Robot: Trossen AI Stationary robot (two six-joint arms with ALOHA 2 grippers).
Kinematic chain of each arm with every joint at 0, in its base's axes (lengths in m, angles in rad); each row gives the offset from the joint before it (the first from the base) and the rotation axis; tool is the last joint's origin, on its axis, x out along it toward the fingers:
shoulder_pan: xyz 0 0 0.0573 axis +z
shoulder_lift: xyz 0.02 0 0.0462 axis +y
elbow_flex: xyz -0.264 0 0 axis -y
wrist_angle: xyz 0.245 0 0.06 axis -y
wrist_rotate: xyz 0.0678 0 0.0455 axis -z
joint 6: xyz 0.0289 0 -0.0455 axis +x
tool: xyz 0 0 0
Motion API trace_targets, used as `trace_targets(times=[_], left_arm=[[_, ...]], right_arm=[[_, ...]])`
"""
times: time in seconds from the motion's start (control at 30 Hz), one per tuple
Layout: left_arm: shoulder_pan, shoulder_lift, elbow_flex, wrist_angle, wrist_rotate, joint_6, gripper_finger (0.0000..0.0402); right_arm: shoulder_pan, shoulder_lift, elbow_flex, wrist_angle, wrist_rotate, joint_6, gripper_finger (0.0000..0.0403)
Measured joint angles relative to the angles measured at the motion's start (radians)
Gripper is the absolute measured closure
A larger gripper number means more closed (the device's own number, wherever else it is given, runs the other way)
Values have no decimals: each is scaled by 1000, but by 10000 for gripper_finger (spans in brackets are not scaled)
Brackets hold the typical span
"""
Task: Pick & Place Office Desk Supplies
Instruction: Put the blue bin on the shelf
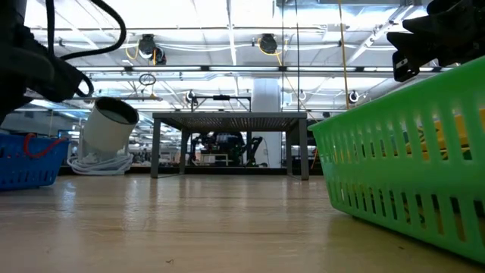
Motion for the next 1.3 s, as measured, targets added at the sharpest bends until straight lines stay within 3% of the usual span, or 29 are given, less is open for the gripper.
trace_targets(times=[0.17, 0.33, 0.4, 0.7, 1.0, 1.17, 1.3], left_arm=[[2, 0, -31, 4, 7, -13, 249], [19, -1, -78, 35, 4, -3, 362], [32, -4, -98, 64, 5, -3, 387], [113, -8, -127, 82, 32, 8, 397], [157, -50, -108, 70, -48, -43, 398], [165, -133, -21, -36, -71, -61, 400], [172, -155, 115, -238, -94, -76, 400]], right_arm=[[0, 0, 0, 0, 0, 0, 287], [0, 0, 0, 0, 0, 0, 287], [0, 0, 0, 0, 0, 0, 287], [0, 0, 0, 0, 0, 0, 287], [0, 0, 0, 0, 0, 0, 287], [0, 0, 0, 0, 0, 0, 287], [0, 0, 0, 0, 0, 0, 287]])
